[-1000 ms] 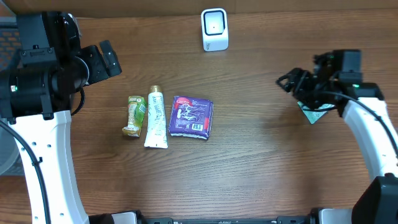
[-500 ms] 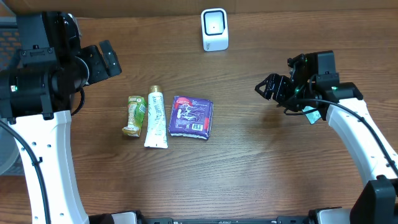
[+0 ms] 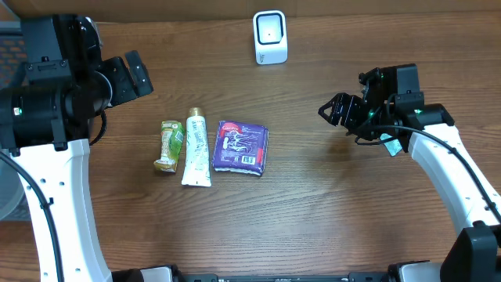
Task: Scan the item barcode
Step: 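Move the right gripper left toward the purple snack pack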
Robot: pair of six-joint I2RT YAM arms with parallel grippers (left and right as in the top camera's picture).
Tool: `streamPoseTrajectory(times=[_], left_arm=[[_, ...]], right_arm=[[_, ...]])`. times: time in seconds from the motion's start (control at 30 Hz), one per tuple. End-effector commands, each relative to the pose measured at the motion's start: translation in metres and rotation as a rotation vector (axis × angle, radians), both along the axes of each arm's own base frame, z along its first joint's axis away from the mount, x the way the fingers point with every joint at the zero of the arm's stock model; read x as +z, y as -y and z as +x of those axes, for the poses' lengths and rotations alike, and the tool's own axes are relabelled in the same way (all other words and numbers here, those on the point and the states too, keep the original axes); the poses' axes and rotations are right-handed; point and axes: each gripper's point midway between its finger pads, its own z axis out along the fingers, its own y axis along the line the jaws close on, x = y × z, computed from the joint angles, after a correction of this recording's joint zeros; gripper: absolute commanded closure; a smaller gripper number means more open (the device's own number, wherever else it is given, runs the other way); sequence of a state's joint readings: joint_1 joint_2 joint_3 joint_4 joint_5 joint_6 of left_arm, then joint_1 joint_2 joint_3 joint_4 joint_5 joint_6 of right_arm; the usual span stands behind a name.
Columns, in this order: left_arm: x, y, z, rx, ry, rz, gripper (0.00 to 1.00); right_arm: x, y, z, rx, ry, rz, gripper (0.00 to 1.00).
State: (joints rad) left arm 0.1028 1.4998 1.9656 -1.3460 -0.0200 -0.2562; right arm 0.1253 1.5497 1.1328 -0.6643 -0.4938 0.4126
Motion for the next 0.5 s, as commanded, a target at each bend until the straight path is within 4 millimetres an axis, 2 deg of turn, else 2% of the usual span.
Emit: streamPoseTrajectory(times=[0.0,0.27,0.33,0.47], left_arm=[[0.005,-0.002,-0.001,0.014,0.016,0.0,0.0],[0.005,-0.002,-0.001,0.014,0.016,0.0,0.0],[0.005,-0.002,-0.001,0.014,0.016,0.0,0.0],[0.005,-0.002,-0.001,0.014,0.016,0.0,0.0]], right_arm=[[-0.01,-0.002,-0.001,0.002,-0.023,0.0,0.21],[-0.034,-0.005,0.004,-0.02,-0.084,0.009,0.22],[-0.041,-0.007,0.003,-0.023,-0.108,0.012,0.27],[-0.042,-0.008,0.002,-0.02,-0.112,0.011,0.29]])
